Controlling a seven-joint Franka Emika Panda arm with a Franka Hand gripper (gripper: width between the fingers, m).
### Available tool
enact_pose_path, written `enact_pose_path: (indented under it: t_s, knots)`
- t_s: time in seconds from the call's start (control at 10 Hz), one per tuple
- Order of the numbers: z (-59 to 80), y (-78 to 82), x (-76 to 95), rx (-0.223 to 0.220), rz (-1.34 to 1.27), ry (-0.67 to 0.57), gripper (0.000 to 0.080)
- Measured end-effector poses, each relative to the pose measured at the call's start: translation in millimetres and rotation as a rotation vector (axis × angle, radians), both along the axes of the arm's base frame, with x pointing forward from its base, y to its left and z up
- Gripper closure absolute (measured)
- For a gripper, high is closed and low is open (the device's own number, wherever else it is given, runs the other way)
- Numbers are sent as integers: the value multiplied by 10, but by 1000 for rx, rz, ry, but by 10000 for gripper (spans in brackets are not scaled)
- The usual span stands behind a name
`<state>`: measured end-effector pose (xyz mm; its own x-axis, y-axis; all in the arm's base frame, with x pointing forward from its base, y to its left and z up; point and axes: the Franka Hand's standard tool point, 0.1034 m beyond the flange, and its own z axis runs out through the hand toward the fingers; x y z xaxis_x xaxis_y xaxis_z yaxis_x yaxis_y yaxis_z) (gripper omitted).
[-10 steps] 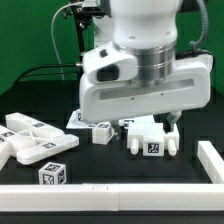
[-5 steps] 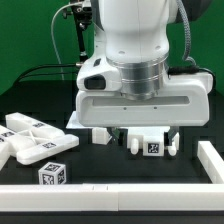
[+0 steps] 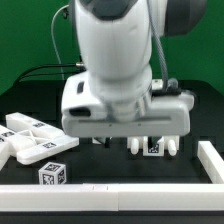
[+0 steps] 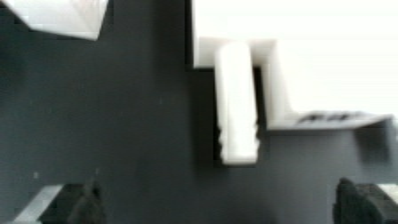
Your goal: Assemble chair
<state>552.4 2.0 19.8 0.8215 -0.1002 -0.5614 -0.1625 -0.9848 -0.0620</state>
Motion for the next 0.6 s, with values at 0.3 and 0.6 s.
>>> enact_pose_path:
  t_s: [0.3,0.6]
  knots:
    - [-11,76,-121,82,-3,202,151]
    - [171,407,0,76,3,212,151]
